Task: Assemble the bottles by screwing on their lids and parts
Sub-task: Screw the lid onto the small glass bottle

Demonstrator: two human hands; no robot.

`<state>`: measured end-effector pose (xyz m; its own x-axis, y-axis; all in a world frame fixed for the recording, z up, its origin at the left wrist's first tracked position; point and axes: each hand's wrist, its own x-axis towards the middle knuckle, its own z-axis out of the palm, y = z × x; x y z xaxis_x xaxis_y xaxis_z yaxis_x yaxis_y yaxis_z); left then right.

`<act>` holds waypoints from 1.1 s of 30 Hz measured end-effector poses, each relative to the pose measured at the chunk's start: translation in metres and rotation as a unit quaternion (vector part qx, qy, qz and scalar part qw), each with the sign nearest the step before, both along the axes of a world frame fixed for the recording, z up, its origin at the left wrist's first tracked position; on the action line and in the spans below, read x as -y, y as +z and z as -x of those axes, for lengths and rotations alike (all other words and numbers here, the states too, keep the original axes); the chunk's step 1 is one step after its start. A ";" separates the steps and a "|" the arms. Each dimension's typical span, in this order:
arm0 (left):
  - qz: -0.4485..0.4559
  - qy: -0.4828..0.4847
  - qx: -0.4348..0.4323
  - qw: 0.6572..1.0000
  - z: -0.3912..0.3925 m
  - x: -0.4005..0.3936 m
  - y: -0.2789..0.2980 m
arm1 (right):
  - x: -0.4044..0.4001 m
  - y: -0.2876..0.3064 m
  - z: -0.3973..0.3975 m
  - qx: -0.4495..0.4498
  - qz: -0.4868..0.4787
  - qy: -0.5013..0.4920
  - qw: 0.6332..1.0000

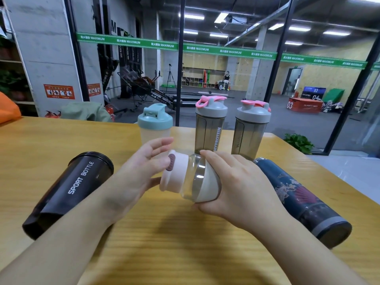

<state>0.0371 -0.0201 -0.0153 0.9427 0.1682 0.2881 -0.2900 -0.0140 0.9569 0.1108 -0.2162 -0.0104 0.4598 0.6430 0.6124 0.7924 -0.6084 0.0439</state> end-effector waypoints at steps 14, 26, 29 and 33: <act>-0.109 0.003 -0.074 0.991 0.004 -0.004 0.001 | -0.001 -0.002 0.001 0.005 -0.002 0.021 1.000; -0.107 -0.038 -0.014 0.993 0.007 -0.007 0.001 | 0.000 -0.001 -0.001 0.009 0.007 0.000 1.000; -0.082 0.011 -0.052 0.995 0.006 -0.001 0.004 | -0.001 0.000 0.001 0.011 0.001 0.005 1.000; -0.115 0.050 -0.098 0.987 0.005 0.008 0.003 | -0.002 0.000 0.003 0.016 -0.005 0.016 1.000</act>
<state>0.0326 -0.0283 -0.0127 0.9663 0.2141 0.1428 -0.0856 -0.2560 0.9629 0.1077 -0.2144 -0.0104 0.4191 0.6502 0.6337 0.8095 -0.5837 0.0636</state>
